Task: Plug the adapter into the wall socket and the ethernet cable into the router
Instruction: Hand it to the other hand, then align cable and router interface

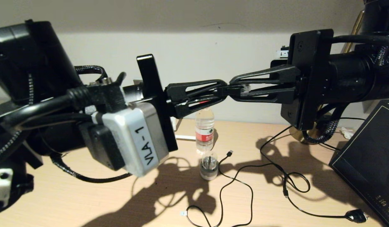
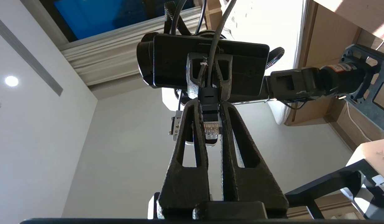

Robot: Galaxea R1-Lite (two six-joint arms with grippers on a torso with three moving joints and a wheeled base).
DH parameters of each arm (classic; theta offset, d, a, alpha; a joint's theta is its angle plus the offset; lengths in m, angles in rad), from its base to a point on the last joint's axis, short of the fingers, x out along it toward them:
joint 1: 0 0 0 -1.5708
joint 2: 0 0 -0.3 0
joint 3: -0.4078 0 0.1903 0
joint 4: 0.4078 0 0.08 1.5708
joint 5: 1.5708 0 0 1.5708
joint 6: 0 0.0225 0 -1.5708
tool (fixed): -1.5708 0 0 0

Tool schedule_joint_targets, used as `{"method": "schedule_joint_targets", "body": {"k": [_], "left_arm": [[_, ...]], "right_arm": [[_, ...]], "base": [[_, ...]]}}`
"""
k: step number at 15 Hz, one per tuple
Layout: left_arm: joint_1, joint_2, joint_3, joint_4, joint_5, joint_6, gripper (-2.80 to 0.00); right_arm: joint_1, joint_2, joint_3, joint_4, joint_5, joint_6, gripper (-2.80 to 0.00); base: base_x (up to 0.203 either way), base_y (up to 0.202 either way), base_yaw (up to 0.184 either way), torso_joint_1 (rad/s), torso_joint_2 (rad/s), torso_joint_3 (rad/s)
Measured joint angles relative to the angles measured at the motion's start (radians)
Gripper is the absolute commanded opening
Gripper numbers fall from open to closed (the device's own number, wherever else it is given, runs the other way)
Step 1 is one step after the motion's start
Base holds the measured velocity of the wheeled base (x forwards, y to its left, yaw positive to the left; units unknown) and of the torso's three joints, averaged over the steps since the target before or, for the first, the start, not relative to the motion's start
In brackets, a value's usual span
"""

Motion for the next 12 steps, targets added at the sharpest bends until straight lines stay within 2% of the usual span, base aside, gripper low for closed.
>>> {"method": "schedule_joint_targets", "body": {"k": [1, 2, 4, 6, 8, 10, 11, 12], "left_arm": [[-0.001, 0.000, 0.000, 0.000, 0.000, 0.000, -2.80], [-0.002, 0.000, 0.000, 0.000, 0.000, 0.000, -2.80], [-0.003, 0.000, 0.001, 0.001, -0.003, 0.000, -2.80], [0.002, -0.001, 0.015, 0.001, -0.002, -0.010, -2.80], [0.035, -0.012, 0.058, 0.001, -0.001, -0.057, -2.80], [0.098, -0.034, 0.121, 0.000, -0.001, -0.141, -2.80], [0.141, -0.044, 0.159, 0.001, -0.002, -0.208, -2.80], [0.192, -0.053, 0.200, 0.000, -0.002, -0.292, -2.80]], "right_arm": [[0.000, 0.000, 0.000, -0.001, -0.001, -0.006, -2.80], [0.000, 0.000, 0.000, -0.001, -0.001, -0.017, 0.00], [0.000, 0.002, 0.000, -0.003, -0.016, -0.025, 0.00], [-0.002, 0.007, 0.004, -0.004, -0.063, -0.032, 0.00], [-0.026, -0.001, 0.018, -0.021, -0.101, -0.072, 0.00], [-0.064, -0.036, 0.035, -0.024, -0.160, -0.152, 0.00], [-0.086, -0.057, 0.046, -0.023, -0.201, -0.215, -2.80], [-0.105, -0.081, 0.065, -0.014, -0.252, -0.299, -2.80]], "base": [[0.000, 0.000, 0.000, 0.000, 0.00, 0.000], [0.000, 0.000, 0.000, 0.000, 0.00, 0.000], [0.000, 0.000, 0.000, 0.000, 0.00, 0.000], [0.000, 0.000, 0.000, 0.000, 0.00, 0.000], [0.000, 0.000, 0.000, 0.000, 0.00, 0.000], [0.000, 0.000, 0.000, 0.000, 0.00, 0.000], [0.000, 0.000, 0.000, 0.000, 0.00, 0.000], [0.000, 0.000, 0.000, 0.000, 0.00, 0.000]]}}
